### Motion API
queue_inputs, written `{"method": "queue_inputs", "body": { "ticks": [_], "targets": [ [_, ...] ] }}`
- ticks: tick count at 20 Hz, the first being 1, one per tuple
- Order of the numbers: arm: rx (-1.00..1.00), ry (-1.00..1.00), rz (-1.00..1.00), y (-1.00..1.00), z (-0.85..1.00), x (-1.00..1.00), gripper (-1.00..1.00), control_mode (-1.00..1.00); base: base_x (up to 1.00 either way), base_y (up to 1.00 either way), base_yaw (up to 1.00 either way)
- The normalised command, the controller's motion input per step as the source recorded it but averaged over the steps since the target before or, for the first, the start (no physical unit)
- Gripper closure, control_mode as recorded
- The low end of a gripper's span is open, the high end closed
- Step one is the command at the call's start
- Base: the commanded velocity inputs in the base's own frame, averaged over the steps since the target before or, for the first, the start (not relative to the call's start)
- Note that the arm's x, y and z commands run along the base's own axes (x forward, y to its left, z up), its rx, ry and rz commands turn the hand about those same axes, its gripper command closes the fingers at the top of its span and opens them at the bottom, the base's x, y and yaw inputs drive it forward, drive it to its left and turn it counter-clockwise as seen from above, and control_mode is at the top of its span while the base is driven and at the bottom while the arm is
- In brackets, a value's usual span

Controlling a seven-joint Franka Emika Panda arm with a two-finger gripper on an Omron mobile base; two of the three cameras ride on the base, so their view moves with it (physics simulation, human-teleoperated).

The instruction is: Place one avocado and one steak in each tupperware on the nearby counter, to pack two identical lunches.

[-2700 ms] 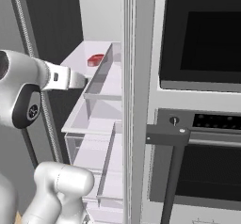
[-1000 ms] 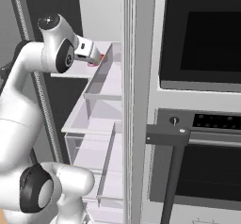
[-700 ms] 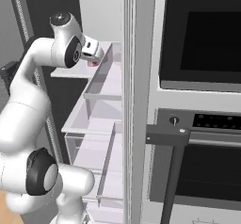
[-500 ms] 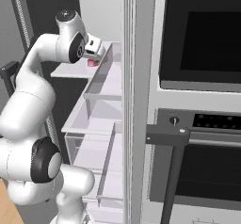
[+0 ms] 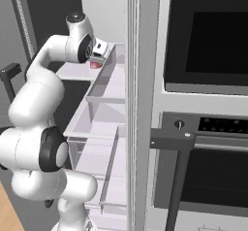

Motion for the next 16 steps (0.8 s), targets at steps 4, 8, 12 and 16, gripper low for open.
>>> {"method": "queue_inputs", "body": {
  "ticks": [4, 8, 12, 16],
  "targets": [
    [0.0, 0.0, 0.0, 0.16, -0.09, 0.37, -1.0, -1.0, 0.0, 0.0, 0.0],
    [0.0, 0.0, 0.0, 0.09, -0.13, 0.34, -1.0, -1.0, 0.0, 0.0, 0.0],
    [0.0, 0.0, 0.0, -0.05, -0.1, 0.25, -1.0, -1.0, 0.0, 0.0, 0.0],
    [0.0, 0.0, 0.0, -0.04, -0.2, 0.06, -1.0, -1.0, 0.0, 0.0, 0.0]
  ]
}}
